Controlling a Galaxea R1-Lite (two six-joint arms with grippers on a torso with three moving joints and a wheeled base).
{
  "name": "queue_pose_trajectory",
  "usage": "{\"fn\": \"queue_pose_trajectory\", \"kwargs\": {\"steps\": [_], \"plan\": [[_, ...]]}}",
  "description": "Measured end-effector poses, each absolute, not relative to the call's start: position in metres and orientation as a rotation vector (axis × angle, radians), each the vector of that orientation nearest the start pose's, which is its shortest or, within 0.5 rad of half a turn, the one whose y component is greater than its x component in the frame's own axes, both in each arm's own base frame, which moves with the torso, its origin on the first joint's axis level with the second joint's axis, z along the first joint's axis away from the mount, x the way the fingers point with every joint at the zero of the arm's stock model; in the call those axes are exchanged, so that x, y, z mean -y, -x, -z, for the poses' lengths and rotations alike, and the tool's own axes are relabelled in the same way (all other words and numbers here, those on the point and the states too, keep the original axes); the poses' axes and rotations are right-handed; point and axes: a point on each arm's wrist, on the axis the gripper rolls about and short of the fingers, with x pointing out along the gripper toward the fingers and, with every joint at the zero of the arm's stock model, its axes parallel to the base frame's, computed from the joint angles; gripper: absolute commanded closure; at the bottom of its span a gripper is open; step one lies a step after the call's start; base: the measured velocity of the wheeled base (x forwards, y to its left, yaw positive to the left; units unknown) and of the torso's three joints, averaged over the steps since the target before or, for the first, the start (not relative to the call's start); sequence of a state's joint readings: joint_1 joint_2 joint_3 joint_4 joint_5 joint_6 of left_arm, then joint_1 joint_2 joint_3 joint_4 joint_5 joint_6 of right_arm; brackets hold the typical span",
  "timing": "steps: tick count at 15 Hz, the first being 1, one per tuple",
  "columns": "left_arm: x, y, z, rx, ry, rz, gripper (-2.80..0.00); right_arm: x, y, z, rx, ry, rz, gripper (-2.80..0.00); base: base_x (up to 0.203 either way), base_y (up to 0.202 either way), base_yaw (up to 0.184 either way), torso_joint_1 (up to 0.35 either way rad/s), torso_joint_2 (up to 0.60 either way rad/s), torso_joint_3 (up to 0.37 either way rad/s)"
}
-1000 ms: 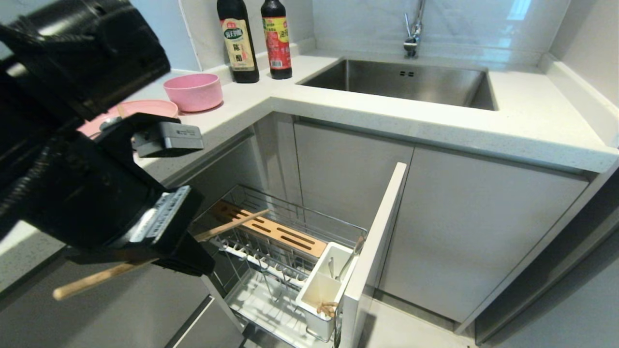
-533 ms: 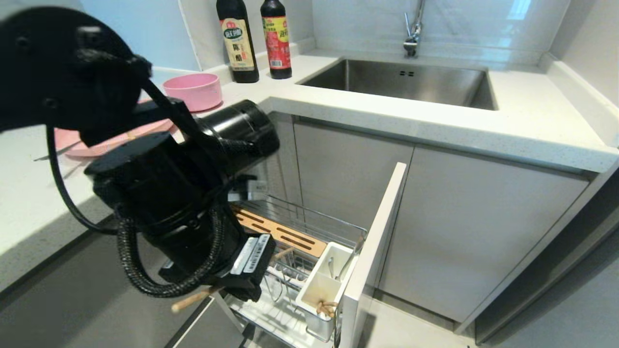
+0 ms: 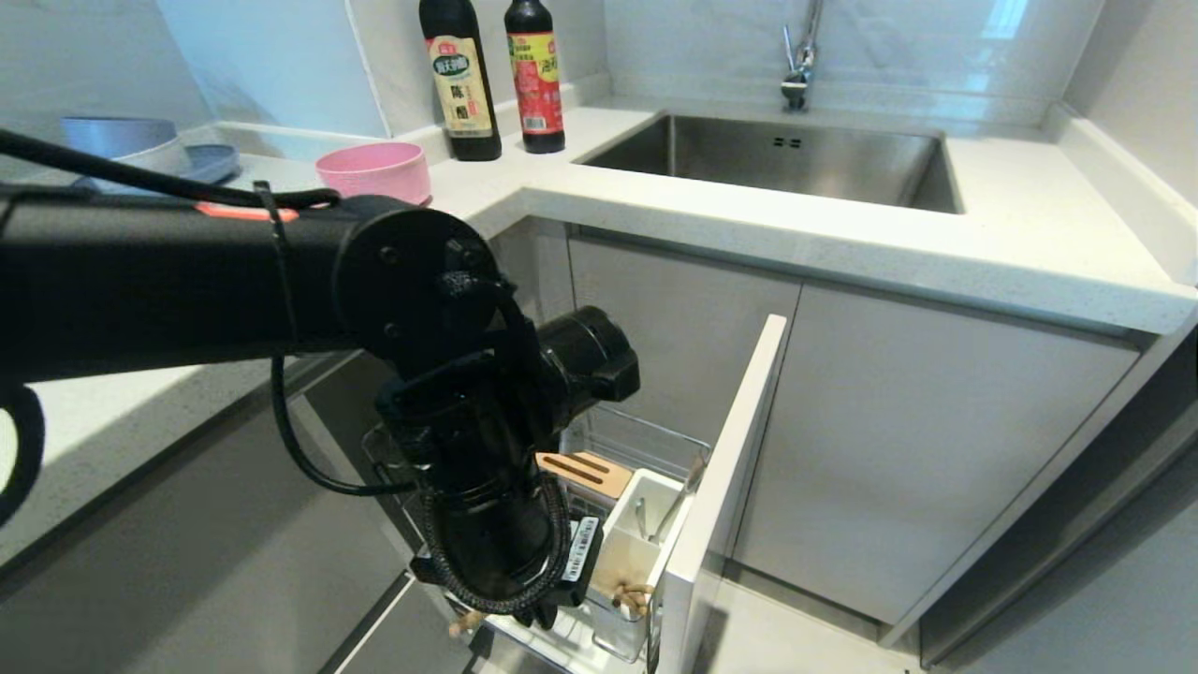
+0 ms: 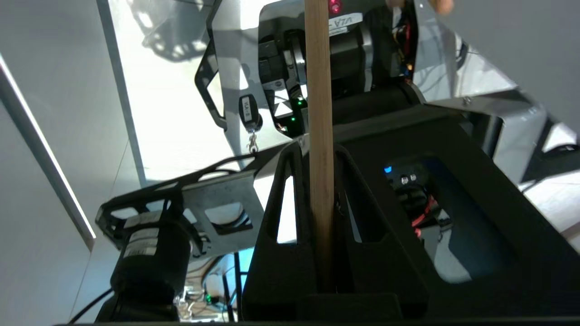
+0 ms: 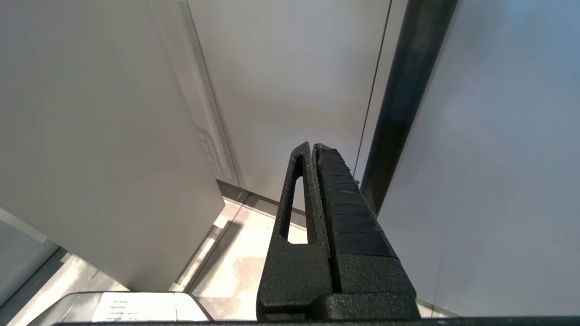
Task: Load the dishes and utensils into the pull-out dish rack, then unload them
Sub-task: Pick up the chopsticks and place it in the cupboard
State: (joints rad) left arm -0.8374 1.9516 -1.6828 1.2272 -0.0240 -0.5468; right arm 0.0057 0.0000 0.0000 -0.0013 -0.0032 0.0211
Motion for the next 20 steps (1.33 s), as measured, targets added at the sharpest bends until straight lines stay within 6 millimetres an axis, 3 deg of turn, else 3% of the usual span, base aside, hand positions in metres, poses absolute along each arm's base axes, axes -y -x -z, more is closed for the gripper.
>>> {"fn": "queue_pose_trajectory", "kwargs": {"steps": [9,20], "plan": [[0.252,-0.229,-0.159,-1.549,-0.191,0.254,0.00,0.000,0.023,-0.076,0.001,-0.021,-0.003,0.00,0.000,0.000,0.000,0.000,0.00,0.000],[0.257,-0.257,-0.134,-1.590,-0.149,0.290,0.00,0.000,0.023,-0.076,0.001,-0.021,-0.002,0.00,0.000,0.000,0.000,0.000,0.00,0.000]]}}
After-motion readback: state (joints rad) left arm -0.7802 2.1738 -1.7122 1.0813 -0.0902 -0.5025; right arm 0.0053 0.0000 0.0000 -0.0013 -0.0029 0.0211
